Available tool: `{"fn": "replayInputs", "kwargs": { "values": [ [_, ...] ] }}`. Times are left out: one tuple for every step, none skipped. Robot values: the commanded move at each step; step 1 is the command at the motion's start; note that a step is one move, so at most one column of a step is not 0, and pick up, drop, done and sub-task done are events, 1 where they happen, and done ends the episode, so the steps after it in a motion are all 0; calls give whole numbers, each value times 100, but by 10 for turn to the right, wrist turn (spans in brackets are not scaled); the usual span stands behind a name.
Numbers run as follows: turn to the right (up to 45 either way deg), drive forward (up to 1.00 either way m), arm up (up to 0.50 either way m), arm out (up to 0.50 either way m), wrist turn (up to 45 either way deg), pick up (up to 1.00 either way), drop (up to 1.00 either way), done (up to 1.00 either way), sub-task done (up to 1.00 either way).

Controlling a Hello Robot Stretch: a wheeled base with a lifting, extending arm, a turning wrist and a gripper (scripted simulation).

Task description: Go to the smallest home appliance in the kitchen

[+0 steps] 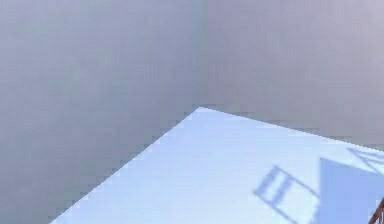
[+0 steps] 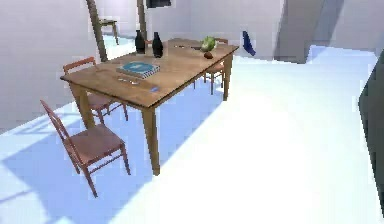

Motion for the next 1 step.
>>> {"fn": "replayInputs", "kwargs": {
  "values": [
    [450, 0, 0, 0, 0, 0, 0, 0, 0]
  ]
}}
